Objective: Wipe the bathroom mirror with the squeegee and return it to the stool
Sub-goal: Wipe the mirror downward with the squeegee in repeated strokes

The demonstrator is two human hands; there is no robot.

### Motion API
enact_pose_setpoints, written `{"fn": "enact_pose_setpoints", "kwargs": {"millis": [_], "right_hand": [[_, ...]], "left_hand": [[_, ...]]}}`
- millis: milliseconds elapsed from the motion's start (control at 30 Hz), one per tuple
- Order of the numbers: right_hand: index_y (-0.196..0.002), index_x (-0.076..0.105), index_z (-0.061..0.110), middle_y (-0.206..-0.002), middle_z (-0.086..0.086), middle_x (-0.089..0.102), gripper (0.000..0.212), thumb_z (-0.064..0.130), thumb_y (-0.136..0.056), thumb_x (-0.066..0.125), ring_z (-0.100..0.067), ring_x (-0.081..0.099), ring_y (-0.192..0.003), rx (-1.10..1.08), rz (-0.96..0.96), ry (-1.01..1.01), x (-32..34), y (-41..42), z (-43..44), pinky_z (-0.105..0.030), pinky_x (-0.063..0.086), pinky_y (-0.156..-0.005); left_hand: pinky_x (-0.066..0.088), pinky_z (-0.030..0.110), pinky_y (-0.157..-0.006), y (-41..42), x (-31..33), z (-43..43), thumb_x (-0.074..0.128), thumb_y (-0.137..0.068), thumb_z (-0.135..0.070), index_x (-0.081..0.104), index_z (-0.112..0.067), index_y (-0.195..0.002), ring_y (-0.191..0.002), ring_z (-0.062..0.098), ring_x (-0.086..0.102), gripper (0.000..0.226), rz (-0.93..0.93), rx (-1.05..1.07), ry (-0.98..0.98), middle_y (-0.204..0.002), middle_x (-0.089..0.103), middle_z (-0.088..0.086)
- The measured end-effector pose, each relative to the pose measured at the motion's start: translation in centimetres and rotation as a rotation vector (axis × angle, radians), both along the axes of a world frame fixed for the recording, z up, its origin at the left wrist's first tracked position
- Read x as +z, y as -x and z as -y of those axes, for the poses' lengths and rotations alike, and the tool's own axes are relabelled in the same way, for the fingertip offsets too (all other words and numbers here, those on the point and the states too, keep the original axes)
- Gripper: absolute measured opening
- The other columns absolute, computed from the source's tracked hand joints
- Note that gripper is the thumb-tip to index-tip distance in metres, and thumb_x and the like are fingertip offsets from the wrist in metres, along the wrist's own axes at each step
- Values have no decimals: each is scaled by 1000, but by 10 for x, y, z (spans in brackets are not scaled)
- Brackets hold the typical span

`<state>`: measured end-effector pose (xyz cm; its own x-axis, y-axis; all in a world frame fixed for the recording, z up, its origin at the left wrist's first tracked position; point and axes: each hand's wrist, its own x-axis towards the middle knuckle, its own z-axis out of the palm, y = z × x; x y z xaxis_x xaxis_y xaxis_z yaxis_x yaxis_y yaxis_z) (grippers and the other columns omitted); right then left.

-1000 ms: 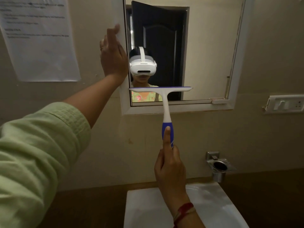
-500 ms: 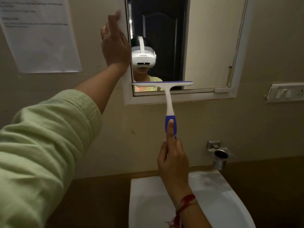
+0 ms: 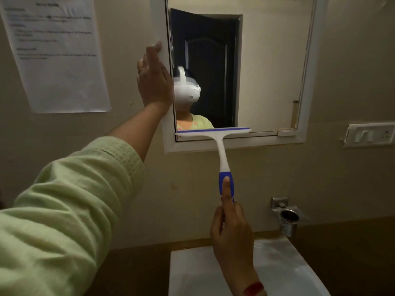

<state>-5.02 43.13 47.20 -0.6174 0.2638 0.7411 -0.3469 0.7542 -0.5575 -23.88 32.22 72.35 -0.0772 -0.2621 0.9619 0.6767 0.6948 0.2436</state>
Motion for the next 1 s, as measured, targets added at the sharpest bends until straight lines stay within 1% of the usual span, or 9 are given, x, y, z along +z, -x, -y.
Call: {"fn": "enact_pose_setpoints", "kwargs": {"millis": [233,333,433,500,567,633,700,867,1000], "right_hand": [[-142,-3,40,-67,4,44,85,9,-88,55,-8,40,-45,2,18,-16,-5,-5,0,-12,34,-43],[-144,4,35,-66,6,43,80,8,-88,55,-7,40,-47,0,-8,-30,-3,-5,-2,-10,32,-44],[-144,10,31,-65,10,41,72,9,-90,52,-8,42,-50,22,-75,11,1,-4,-6,-12,38,-47],[-143,15,36,-68,15,42,65,15,-91,48,-9,47,-58,53,-161,41,9,-5,-10,-10,40,-53],[-141,12,44,-74,15,45,59,30,-91,41,-7,51,-67,83,-225,76,22,-5,-14,-11,43,-55],[-138,10,49,-78,12,48,53,43,-89,31,-8,54,-66,102,-266,124,38,0,-22,-13,45,-52],[-137,11,49,-77,7,51,52,47,-88,28,-10,54,-61,114,-308,137,58,6,-35,-13,44,-48],[-140,20,41,-82,11,52,50,36,-92,36,-9,53,-55,117,-463,85,120,23,-72,-9,41,-43],[-142,24,28,-101,18,47,48,25,-97,38,1,54,-66,93,-569,27,168,36,-95,-6,44,-53]], "left_hand": [[35,22,-77,2,0,1,30,-92,-8,49,-9,-123,-105,25,53,36,-12,-3,0,-123,59,1],[37,25,-77,1,0,1,29,-92,-8,49,-9,-123,-105,27,54,36,-9,-3,2,-124,59,1],[39,27,-78,1,0,1,30,-92,-8,49,-9,-123,-104,27,54,36,-2,-6,-5,-123,59,2],[40,29,-79,1,1,1,31,-92,-8,49,-9,-123,-103,27,55,36,-6,-9,-4,-123,60,2],[38,27,-79,1,0,1,31,-92,-9,49,-9,-123,-102,27,55,36,-8,-10,-7,-122,60,2],[34,24,-77,1,1,2,30,-92,-10,49,-10,-123,-102,28,54,36,-9,-14,-7,-122,60,2],[34,26,-78,0,0,2,29,-93,-10,49,-10,-123,-102,30,53,36,-11,-25,-4,-122,60,3],[39,35,-78,3,0,1,30,-93,-9,49,-9,-121,-101,33,52,34,-29,-40,3,-118,61,9],[40,37,-80,3,1,1,30,-94,-12,49,-7,-120,-100,34,53,32,-45,-44,4,-115,62,12]]}}
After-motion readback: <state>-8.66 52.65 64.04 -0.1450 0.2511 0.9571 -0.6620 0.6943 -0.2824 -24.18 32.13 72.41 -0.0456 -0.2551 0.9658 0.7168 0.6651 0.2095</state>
